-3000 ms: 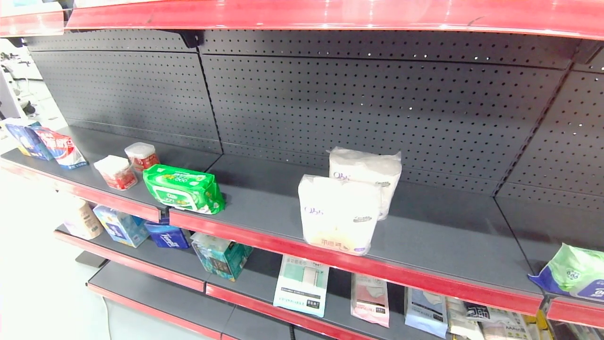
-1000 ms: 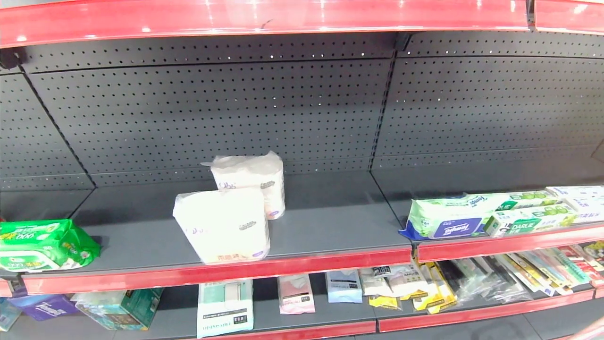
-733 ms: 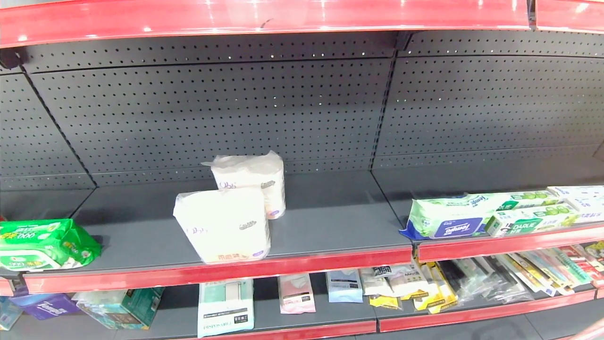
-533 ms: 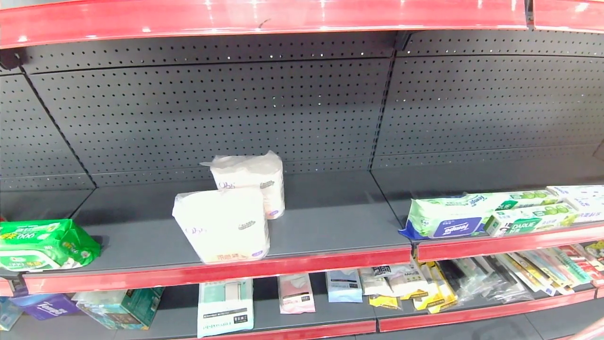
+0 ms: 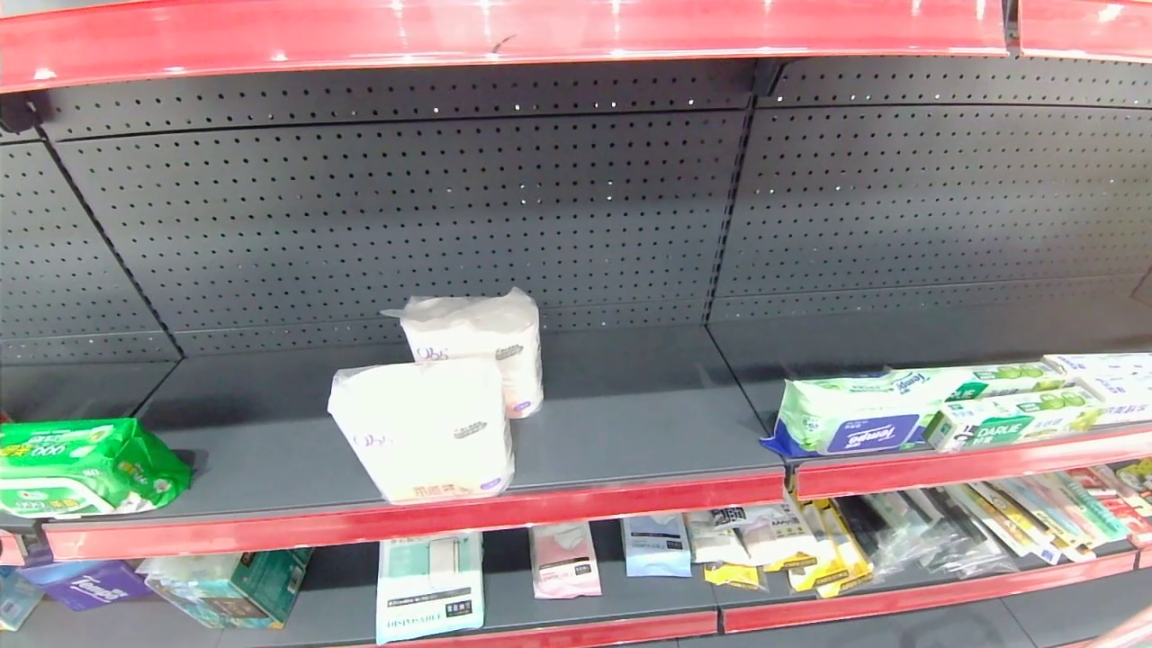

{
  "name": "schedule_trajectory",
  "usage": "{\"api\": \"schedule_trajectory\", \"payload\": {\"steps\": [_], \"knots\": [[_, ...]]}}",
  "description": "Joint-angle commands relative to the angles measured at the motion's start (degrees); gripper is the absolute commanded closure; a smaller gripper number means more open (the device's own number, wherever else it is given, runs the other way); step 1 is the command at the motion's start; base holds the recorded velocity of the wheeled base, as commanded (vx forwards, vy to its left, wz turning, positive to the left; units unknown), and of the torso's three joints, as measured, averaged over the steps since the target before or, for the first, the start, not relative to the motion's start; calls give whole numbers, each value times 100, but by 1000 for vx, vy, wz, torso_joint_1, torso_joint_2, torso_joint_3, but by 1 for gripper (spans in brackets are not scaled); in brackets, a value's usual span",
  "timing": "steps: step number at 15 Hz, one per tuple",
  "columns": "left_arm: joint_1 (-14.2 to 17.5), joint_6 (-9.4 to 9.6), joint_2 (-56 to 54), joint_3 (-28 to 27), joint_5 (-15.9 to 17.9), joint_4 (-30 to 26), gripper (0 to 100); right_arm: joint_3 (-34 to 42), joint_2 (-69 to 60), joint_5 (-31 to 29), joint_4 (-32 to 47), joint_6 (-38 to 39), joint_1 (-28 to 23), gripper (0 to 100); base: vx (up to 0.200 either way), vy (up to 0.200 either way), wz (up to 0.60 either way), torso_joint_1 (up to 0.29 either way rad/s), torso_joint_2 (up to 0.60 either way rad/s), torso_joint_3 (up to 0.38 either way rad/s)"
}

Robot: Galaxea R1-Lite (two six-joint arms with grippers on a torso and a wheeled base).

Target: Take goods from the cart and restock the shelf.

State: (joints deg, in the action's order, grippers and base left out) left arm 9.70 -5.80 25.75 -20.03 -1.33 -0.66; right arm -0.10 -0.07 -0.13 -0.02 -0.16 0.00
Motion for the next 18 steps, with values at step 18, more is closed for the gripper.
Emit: {"api": "schedule_trajectory", "payload": {"steps": [18], "knots": [[295,413,6127,-1267,98,1200,0,10,7,5,2,16,0,0,0,0,0,0,0,0]]}}
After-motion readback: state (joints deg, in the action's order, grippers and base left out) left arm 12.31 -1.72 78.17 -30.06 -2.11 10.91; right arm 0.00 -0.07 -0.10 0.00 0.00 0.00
